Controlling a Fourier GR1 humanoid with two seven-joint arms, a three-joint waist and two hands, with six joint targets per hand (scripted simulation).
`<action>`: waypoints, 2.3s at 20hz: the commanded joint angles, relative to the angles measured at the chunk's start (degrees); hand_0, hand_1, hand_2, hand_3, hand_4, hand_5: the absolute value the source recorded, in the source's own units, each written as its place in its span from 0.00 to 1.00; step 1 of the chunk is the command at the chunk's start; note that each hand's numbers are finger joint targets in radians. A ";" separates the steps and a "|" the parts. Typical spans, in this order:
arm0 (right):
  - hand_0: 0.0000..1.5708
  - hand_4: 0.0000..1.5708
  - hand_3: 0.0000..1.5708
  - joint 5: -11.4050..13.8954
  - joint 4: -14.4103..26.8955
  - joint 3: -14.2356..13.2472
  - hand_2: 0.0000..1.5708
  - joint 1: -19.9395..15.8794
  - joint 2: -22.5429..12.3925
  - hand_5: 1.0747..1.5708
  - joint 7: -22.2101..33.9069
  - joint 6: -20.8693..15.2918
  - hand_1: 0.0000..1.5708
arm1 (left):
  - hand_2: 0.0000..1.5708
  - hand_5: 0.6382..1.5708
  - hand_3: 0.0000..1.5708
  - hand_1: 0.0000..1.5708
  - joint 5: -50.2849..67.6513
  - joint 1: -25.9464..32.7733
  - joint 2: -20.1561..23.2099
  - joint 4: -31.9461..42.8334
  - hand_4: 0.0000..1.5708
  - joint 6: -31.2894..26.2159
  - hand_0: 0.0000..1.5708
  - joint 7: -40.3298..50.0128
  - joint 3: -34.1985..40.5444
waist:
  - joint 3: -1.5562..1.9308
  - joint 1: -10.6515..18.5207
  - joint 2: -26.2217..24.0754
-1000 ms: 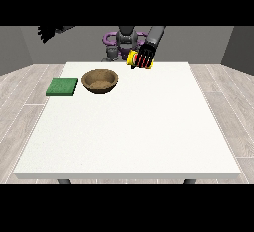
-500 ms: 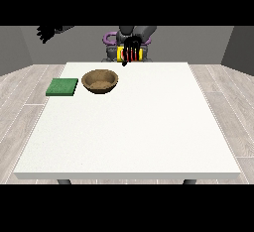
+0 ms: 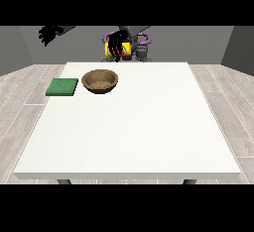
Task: Pick the cup and pour the ball into the bowl, then pick the bowl and place it on the pad
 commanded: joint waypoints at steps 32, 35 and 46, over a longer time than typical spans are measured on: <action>0.00 0.00 0.00 -0.74 2.35 -5.09 0.00 -1.25 6.96 1.00 -7.72 -12.51 0.00 | 0.00 0.93 0.00 0.00 88.73 11.61 24.27 -39.24 0.22 -21.08 0.00 -30.44 62.02 | -0.08 21.44 20.41; 0.00 0.00 0.00 -0.53 5.81 -4.14 0.00 -4.15 7.76 0.99 -8.42 -12.43 0.00 | 0.00 0.94 0.00 0.00 91.52 10.33 28.71 -36.30 0.21 -24.06 0.00 -28.83 65.70 | -0.03 20.08 21.41; 0.00 0.00 0.00 3.48 20.57 -2.38 0.00 -11.73 8.13 1.00 -18.08 -13.57 0.00 | 0.00 0.93 0.00 0.00 95.57 13.43 34.29 -34.87 0.17 -27.92 0.00 -29.87 70.61 | 0.02 18.50 24.58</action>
